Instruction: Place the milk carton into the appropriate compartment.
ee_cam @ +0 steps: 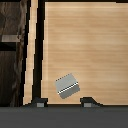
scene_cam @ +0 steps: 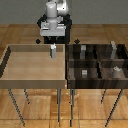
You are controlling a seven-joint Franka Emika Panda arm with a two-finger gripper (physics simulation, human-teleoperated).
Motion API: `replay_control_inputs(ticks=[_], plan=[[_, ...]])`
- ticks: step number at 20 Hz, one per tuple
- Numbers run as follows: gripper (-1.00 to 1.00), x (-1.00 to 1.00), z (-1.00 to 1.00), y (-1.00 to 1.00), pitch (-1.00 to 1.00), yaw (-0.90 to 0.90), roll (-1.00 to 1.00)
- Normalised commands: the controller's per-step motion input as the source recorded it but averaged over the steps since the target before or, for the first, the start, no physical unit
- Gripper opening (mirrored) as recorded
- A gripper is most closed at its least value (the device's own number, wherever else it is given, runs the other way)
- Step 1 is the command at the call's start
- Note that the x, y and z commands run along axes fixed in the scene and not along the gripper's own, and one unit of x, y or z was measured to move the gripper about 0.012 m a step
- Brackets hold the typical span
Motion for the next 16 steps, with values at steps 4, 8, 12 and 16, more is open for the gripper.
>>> replay_control_inputs(ticks=[4, 8, 12, 16], plan=[[1.0, 0.0, 0.0, 0.0, 0.0, 0.0, 0.0], [1.0, 0.0, 0.0, 0.0, 0.0, 0.0, 0.0], [1.0, 0.0, 0.0, 0.0, 0.0, 0.0, 0.0], [1.0, 0.0, 0.0, 0.0, 0.0, 0.11, 0.0]])
